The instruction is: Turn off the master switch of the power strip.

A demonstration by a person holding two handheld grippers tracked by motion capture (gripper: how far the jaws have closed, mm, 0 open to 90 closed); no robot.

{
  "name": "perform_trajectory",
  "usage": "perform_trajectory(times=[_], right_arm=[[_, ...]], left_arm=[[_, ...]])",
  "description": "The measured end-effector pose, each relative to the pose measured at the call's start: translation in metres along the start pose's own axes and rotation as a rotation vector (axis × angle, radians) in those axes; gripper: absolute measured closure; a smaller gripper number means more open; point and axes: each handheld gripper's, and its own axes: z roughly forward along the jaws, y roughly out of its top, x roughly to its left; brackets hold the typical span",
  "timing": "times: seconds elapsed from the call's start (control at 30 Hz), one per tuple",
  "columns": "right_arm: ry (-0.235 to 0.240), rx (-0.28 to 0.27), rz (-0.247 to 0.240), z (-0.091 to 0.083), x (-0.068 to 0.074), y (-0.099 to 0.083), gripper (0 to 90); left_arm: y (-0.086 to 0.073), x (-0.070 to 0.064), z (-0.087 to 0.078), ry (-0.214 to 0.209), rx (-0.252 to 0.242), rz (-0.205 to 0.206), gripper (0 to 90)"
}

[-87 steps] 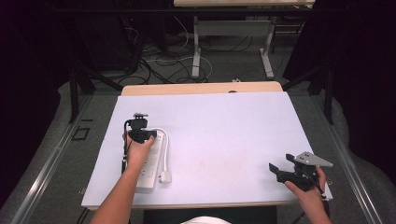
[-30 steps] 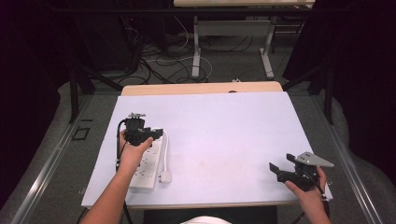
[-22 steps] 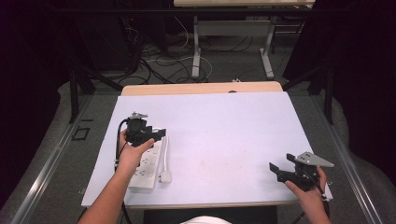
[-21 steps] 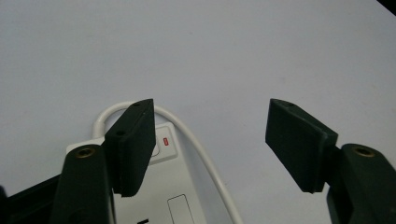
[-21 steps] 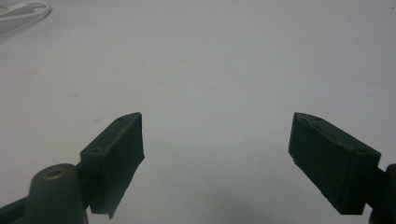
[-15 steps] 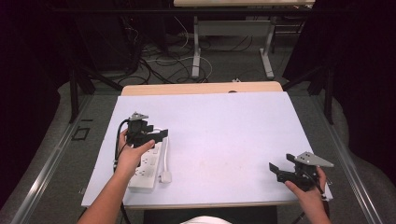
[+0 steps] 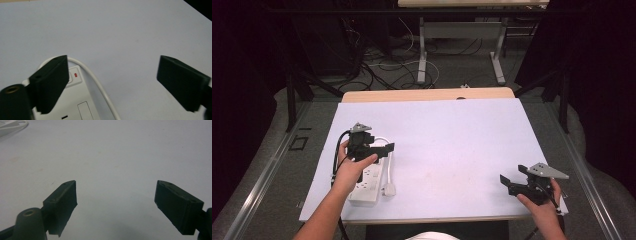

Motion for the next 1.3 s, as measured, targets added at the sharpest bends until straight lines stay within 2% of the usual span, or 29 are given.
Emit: perform_trajectory(times=[0.1,0.17,0.23,0.27,0.37,0.4,0.43,0.67,0.77,0.97,1.0,1.03,1.07,1.13,1.3], right_arm=[[0.001,0.0,0.0,0.0,0.0,0.0,17.5],[0.001,0.0,-0.004,0.0,0.0,0.0,17.5],[0.0,0.0,-0.004,0.0,0.0,0.0,17.5],[-0.006,-0.005,-0.004,0.0,0.0,0.0,17.5],[0.0,0.0,-0.006,-0.001,0.0,0.0,17.5],[-0.001,-0.001,-0.006,-0.001,0.0,0.0,17.6],[0.0,-0.001,-0.006,-0.001,0.0,0.0,17.5],[-0.003,0.004,-0.003,-0.001,0.0,0.001,17.5],[-0.005,0.006,-0.003,-0.002,0.0,0.001,17.5],[-0.006,-0.001,-0.005,-0.001,0.001,0.001,17.5],[-0.007,0.0,-0.007,-0.001,0.001,0.001,17.5],[-0.006,0.0,-0.005,-0.001,0.001,0.001,17.5],[-0.007,0.001,-0.006,-0.001,0.0,0.001,17.5],[-0.002,-0.003,-0.004,-0.001,0.0,0.001,17.5],[-0.005,-0.005,-0.009,-0.001,0.0,0.001,17.5]], left_arm=[[-0.001,-0.003,-0.004,-0.009,-0.013,0.025,0.2],[-0.001,-0.003,-0.007,-0.004,-0.017,0.042,0.3],[-0.001,-0.004,-0.011,-0.009,-0.014,0.044,0.2],[-0.002,-0.005,-0.011,0.002,-0.026,0.046,0.3],[-0.002,-0.003,-0.017,-0.003,-0.01,0.032,0.3],[-0.004,-0.004,-0.016,0.009,-0.034,0.006,0.2],[-0.005,-0.003,-0.018,0.009,-0.034,-0.005,0.3],[-0.01,0.003,-0.032,0.037,-0.029,-0.009,0.2],[-0.013,0.006,-0.039,0.041,-0.037,-0.007,0.2],[-0.022,0.011,-0.051,0.042,-0.063,-0.04,0.2],[-0.023,0.013,-0.054,0.035,-0.048,-0.031,0.2],[-0.026,0.013,-0.055,0.042,-0.067,-0.039,0.2],[-0.027,0.015,-0.057,0.038,-0.055,-0.04,0.2],[-0.031,0.017,-0.059,0.047,-0.074,-0.05,0.2],[-0.041,0.021,-0.064,0.042,-0.055,-0.048,0.2]])
